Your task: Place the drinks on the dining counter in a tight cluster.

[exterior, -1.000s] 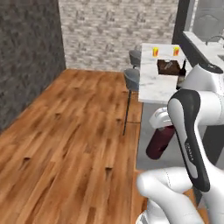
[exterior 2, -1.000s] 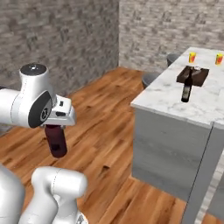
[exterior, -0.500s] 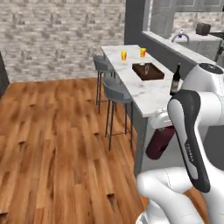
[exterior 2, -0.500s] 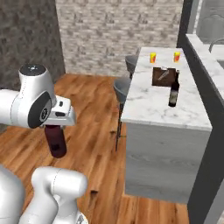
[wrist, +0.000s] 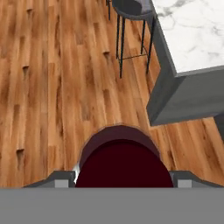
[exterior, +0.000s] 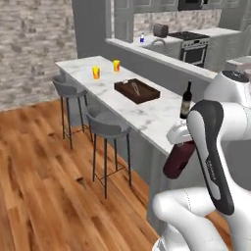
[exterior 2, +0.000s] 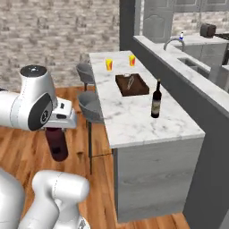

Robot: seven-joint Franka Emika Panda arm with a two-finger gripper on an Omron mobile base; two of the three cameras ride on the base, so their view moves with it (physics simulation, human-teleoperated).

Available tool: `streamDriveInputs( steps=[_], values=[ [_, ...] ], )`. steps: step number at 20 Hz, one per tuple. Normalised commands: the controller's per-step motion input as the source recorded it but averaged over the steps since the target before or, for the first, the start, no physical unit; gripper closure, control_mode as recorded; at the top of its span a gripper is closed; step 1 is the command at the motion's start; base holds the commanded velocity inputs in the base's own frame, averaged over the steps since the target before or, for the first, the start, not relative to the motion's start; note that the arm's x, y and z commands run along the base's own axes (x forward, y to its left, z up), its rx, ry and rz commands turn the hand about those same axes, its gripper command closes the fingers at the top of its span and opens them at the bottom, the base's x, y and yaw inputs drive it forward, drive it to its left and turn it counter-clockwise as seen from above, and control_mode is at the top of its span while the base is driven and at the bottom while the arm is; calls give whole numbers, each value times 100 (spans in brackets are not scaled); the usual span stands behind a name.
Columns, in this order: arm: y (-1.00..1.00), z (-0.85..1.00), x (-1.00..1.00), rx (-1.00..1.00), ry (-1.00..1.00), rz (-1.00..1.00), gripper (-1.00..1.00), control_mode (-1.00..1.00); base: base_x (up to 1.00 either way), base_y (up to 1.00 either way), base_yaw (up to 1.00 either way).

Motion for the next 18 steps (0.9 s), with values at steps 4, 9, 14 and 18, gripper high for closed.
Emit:
streamDriveInputs(
  steps=[4,9,14,18],
  values=[
    [0,0,0,0,0,0,100,100,65,66,-59],
    [0,0,0,0,0,0,100,100,35,57,-50],
    [0,0,0,0,0,0,100,100,3,23,-34],
    [0,0,0,0,0,0,100,100,0,18,-34]
  ],
)
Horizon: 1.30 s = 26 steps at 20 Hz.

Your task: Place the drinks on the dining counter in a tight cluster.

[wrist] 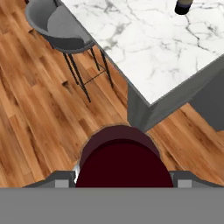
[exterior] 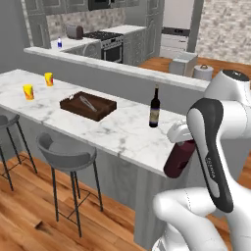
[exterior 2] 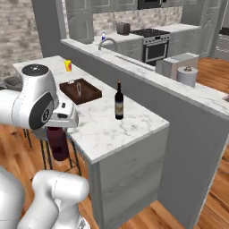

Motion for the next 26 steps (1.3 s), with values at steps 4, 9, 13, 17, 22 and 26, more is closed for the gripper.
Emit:
streamDriveInputs(
  steps=[4,9,13,17,22,26],
  values=[
    [0,0,0,0,0,0,100,100,0,47,-47],
    [0,0,0,0,0,0,100,100,18,90,-46],
    [0,0,0,0,0,0,100,100,24,100,-32],
    [0,0,0,0,0,0,100,100,57,69,-39],
    [0,0,0,0,0,0,100,100,76,11,-53],
    [0,0,0,0,0,0,100,100,33,-36,-33]
  ],
)
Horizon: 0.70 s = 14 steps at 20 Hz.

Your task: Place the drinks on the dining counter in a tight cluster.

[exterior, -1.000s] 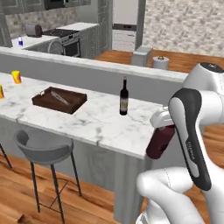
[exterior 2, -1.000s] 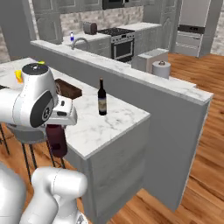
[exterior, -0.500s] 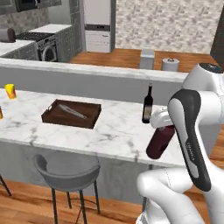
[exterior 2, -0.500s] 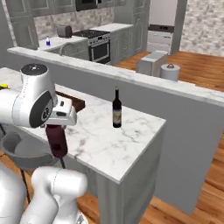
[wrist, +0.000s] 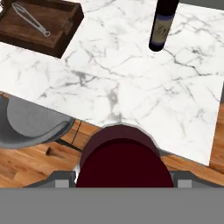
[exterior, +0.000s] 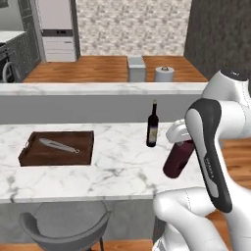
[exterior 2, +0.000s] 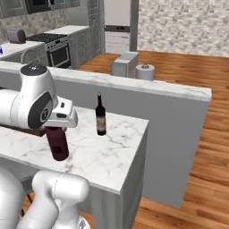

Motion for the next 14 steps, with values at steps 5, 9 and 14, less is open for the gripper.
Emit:
streamDriveInputs(
  steps=[5,9,14],
  values=[
    [0,0,0,0,0,0,100,100,0,-48,-15],
    [0,0,0,0,0,0,100,100,4,-34,-6],
    [0,0,0,0,0,0,100,100,26,4,-8]
  ],
)
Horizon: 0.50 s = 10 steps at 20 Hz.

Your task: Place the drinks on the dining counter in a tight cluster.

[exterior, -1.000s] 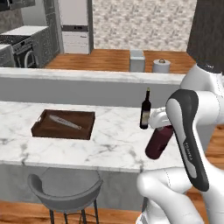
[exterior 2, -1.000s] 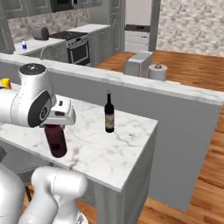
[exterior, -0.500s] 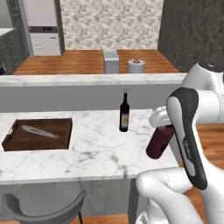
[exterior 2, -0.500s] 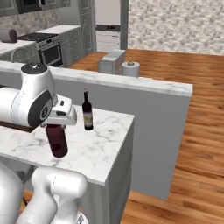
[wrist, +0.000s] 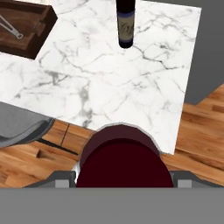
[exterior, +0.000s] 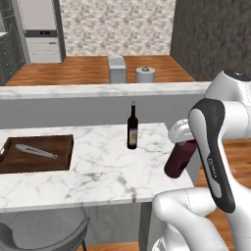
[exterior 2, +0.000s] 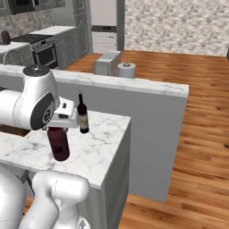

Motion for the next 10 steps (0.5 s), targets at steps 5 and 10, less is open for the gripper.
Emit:
streamDriveInputs(
  steps=[5,10],
  values=[
    [0,0,0,0,0,0,100,100,4,6,-3],
    [0,0,0,0,0,0,100,100,0,0,0]
  ],
)
